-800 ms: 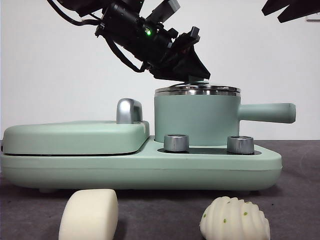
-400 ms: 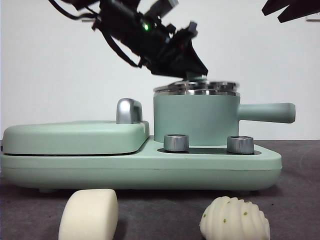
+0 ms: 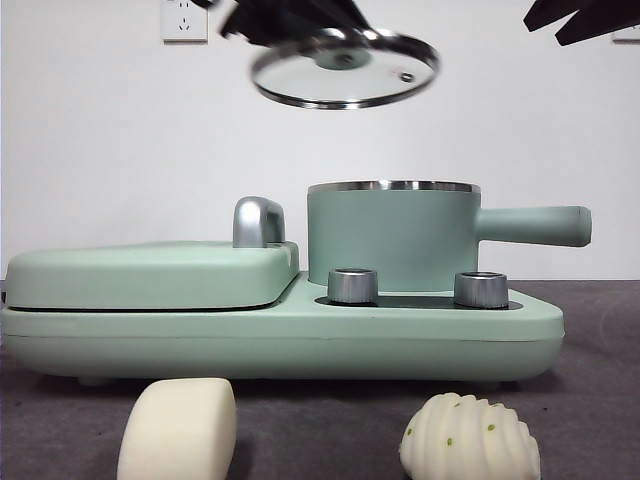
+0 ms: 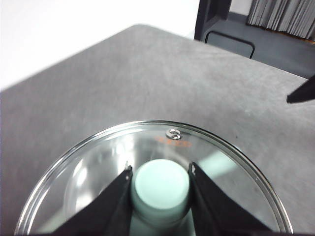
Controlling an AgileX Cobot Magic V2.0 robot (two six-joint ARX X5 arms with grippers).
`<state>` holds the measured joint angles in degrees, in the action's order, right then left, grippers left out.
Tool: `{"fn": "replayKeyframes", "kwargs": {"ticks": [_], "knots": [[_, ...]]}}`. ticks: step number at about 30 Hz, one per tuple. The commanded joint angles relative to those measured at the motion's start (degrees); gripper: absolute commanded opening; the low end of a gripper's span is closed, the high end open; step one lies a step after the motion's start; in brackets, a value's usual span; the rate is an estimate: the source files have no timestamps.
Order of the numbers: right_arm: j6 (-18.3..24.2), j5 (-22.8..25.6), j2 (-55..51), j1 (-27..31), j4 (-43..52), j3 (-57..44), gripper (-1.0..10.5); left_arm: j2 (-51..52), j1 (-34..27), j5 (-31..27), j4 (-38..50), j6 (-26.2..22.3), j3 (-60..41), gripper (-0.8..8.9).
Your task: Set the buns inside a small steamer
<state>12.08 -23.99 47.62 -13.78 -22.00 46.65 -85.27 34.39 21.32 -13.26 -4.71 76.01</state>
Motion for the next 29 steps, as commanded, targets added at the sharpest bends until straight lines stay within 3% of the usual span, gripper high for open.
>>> {"fn": "replayKeyframes", "kwargs": {"ticks": [1, 7, 13, 22, 29], "knots": [[-0.1, 0.0, 0.2, -0.5, 0.4, 1.1, 2.7, 3.7, -0.9, -0.5, -5.6, 3.3, 1.3, 0.11], [0.0, 0.0, 0.3, -4.4, -0.3, 1.1, 2.7, 10.3, -3.3, -4.5, -14.3, 3.2, 1.1, 0.12], [0.9, 0.1, 1.8, -12.7, -2.1, 1.1, 2.7, 17.1, -7.1, -7.5, -18.5, 3.2, -1.8, 0.12], [2.5, 0.5, 9.4, -27.1, -2.1, 1.1, 2.7, 27.4, -13.3, -8.5, -18.9, 3.9, -12.6, 0.11], [6.2, 0.8, 17.1, -35.7, -1.7, 1.1, 3.1, 30.2, -15.5, -8.7, -19.8, 4.0, -14.0, 0.11]]}}
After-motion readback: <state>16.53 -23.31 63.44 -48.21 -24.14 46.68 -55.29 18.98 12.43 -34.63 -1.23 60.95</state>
